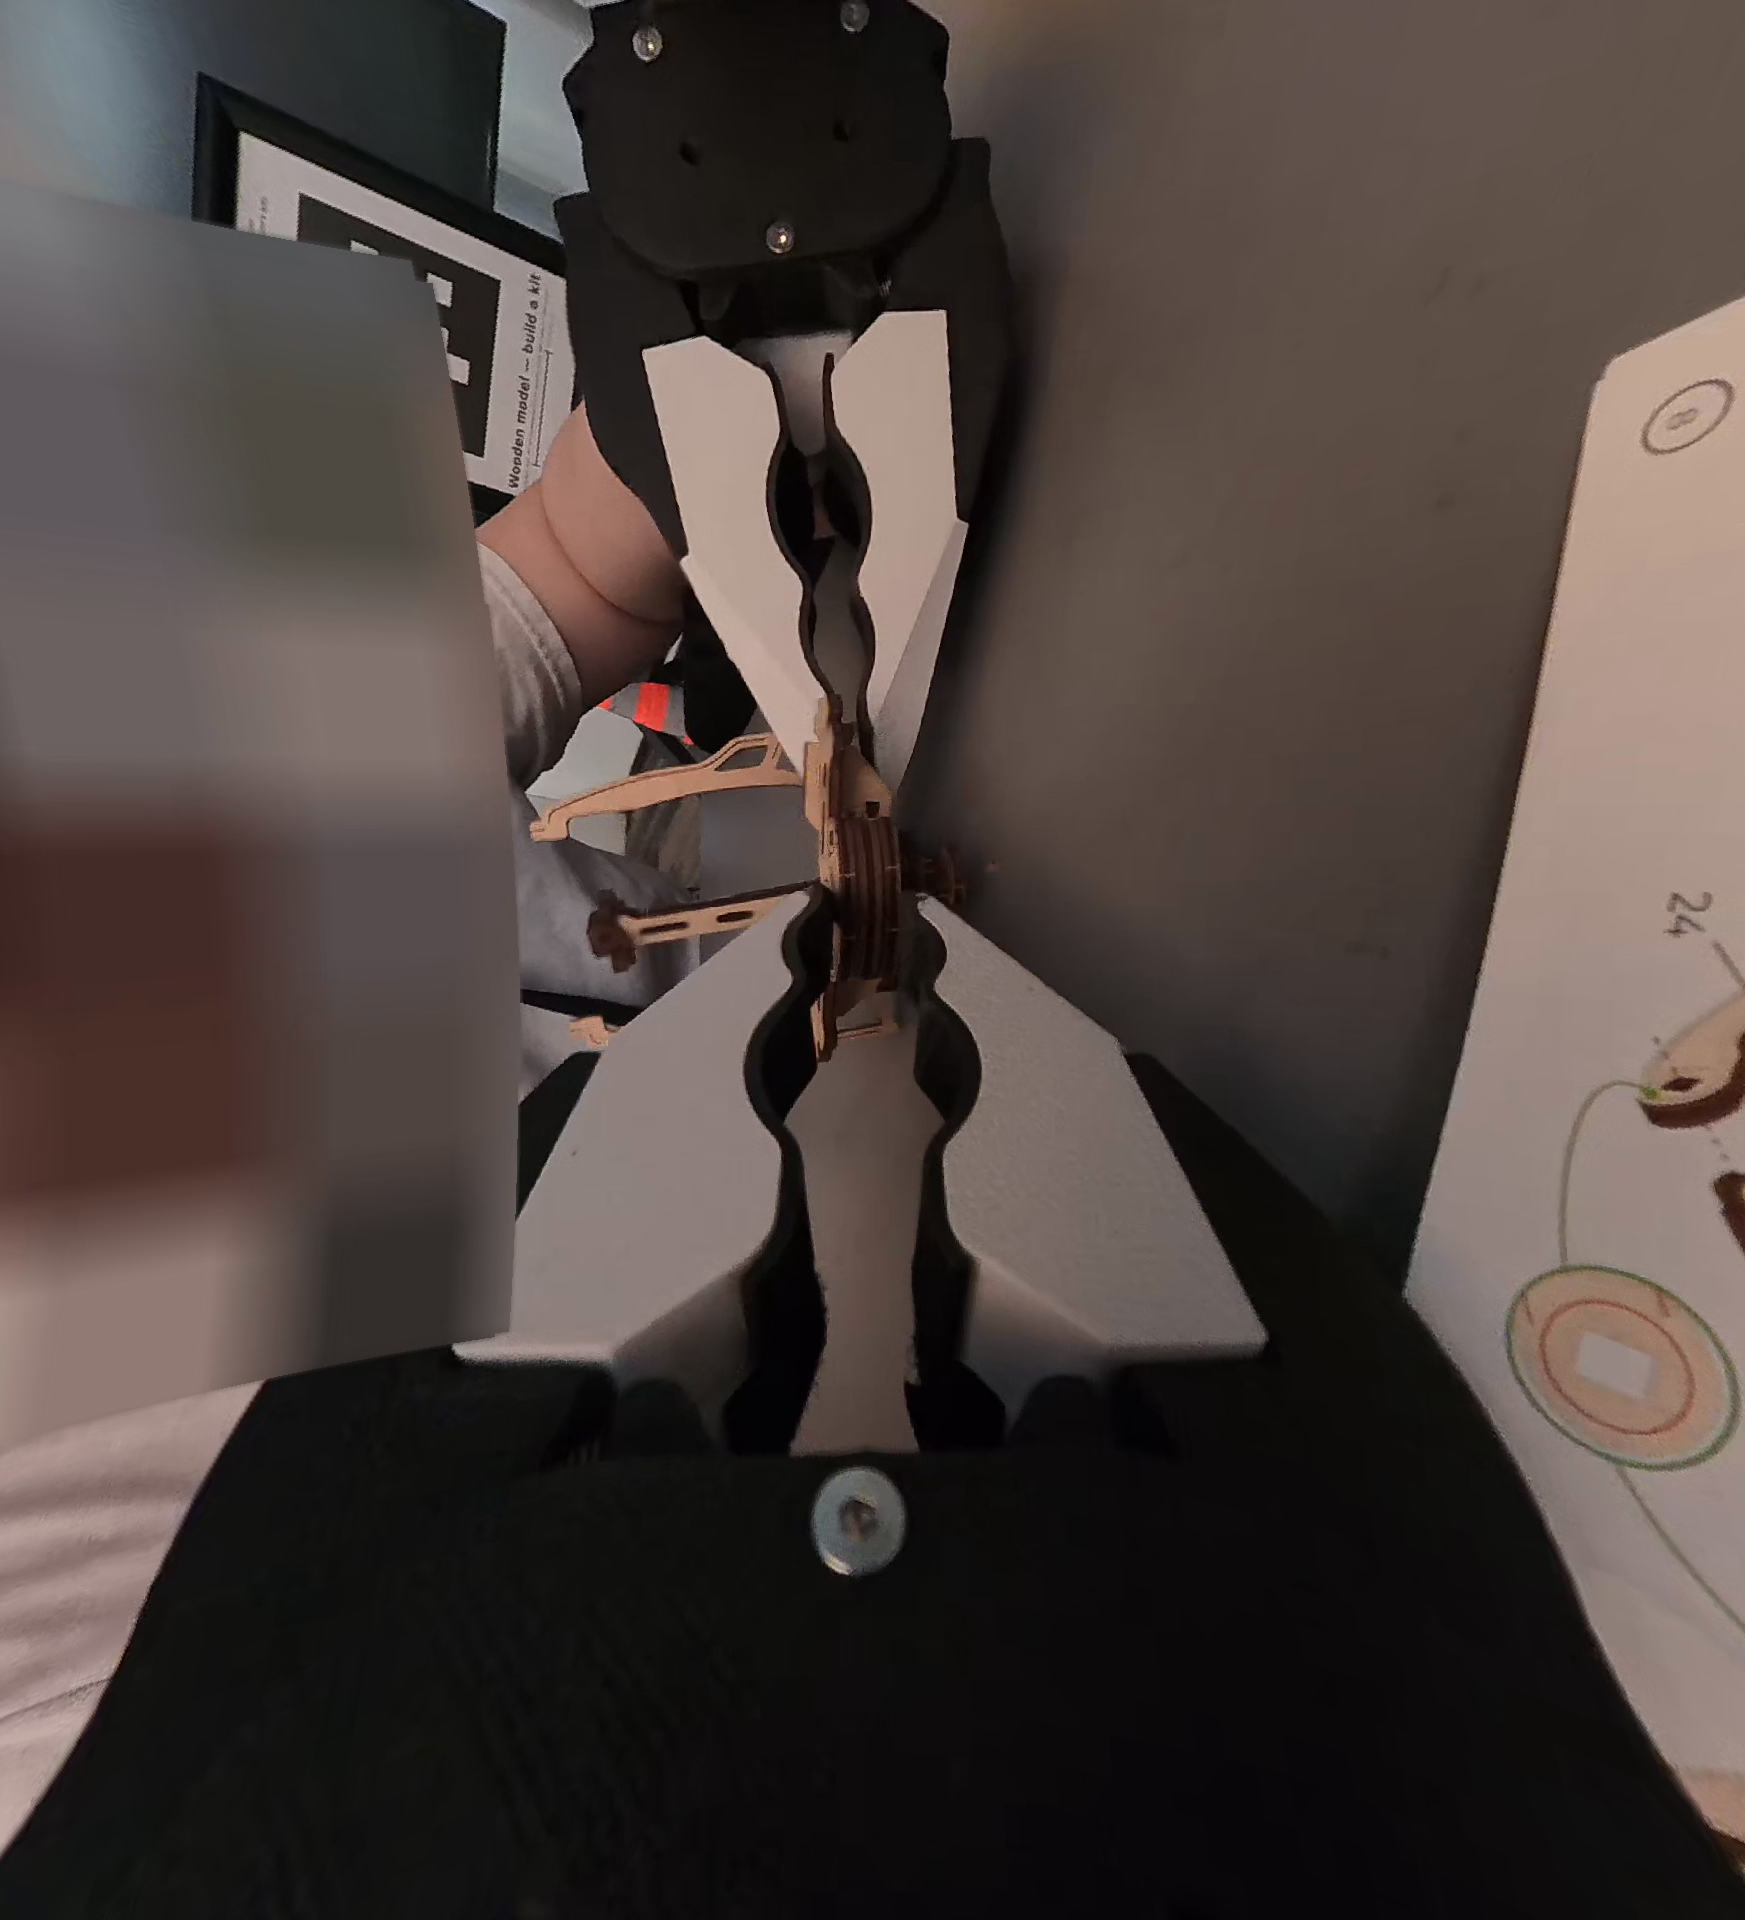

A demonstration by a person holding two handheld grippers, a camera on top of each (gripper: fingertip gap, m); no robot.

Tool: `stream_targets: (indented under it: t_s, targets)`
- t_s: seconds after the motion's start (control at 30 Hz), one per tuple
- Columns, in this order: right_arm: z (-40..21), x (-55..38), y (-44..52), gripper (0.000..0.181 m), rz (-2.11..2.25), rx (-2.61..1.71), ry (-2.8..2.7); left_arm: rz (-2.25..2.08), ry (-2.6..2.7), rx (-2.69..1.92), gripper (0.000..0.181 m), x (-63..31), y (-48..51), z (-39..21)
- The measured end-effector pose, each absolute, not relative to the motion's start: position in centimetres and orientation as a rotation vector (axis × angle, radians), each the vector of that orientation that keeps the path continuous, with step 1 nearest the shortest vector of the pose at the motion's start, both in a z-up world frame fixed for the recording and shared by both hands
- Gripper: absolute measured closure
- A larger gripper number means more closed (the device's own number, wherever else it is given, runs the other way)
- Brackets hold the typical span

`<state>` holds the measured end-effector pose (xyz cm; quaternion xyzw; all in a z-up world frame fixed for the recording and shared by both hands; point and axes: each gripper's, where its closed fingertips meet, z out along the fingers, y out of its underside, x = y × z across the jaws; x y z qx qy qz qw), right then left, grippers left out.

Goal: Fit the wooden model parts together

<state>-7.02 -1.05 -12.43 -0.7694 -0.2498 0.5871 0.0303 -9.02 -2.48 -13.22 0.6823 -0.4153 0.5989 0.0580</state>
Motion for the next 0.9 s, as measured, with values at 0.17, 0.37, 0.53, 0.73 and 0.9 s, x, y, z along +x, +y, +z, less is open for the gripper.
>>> stream_targets:
  t_s: [0.17, 0.37, 0.53, 0.73, 0.9]
  targets:
    - [-12.5, -7.1, -1.1, 0.170, 1.819, -2.355, -0.775, 1.809, -1.269, 2.064, 0.181, -9.0, -2.6, -13.2]
    - [-12.5, -7.2, -1.1, 0.170, 1.765, -2.326, -0.887, 1.811, -1.295, 2.063, 0.181, -9.0, -2.6, -13.2]
    - [-12.6, -7.2, -1.5, 0.170, 1.733, -2.372, -0.965, 1.785, -1.384, 2.051, 0.181, -9.1, -3.0, -13.3]
    - [-12.5, -7.3, -1.8, 0.170, 1.773, -2.313, -1.002, 1.796, -1.378, 2.029, 0.181, -9.2, -3.1, -13.1]
    - [-12.8, -7.2, -1.8, 0.170, 1.784, -2.325, -1.033, 1.785, -1.381, 2.032, 0.181, -9.2, -3.1, -13.3]
